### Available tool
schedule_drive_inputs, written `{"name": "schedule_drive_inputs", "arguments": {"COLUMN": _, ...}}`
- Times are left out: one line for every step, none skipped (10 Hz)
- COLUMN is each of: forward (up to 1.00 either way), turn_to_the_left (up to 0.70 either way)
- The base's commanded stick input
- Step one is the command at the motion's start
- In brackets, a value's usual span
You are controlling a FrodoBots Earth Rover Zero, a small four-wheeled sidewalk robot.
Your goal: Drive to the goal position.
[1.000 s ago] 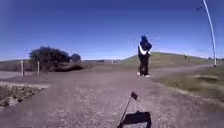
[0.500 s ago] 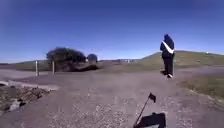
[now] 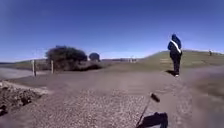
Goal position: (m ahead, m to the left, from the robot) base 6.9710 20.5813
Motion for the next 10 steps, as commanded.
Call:
{"name": "schedule_drive_inputs", "arguments": {"forward": 1.00, "turn_to_the_left": 0.00}}
{"name": "schedule_drive_inputs", "arguments": {"forward": 1.00, "turn_to_the_left": 0.00}}
{"name": "schedule_drive_inputs", "arguments": {"forward": 1.00, "turn_to_the_left": 0.00}}
{"name": "schedule_drive_inputs", "arguments": {"forward": 1.00, "turn_to_the_left": 0.00}}
{"name": "schedule_drive_inputs", "arguments": {"forward": 1.00, "turn_to_the_left": 0.00}}
{"name": "schedule_drive_inputs", "arguments": {"forward": 1.00, "turn_to_the_left": 0.00}}
{"name": "schedule_drive_inputs", "arguments": {"forward": 1.00, "turn_to_the_left": 0.00}}
{"name": "schedule_drive_inputs", "arguments": {"forward": 1.00, "turn_to_the_left": 0.00}}
{"name": "schedule_drive_inputs", "arguments": {"forward": 1.00, "turn_to_the_left": 0.00}}
{"name": "schedule_drive_inputs", "arguments": {"forward": 1.00, "turn_to_the_left": 0.00}}
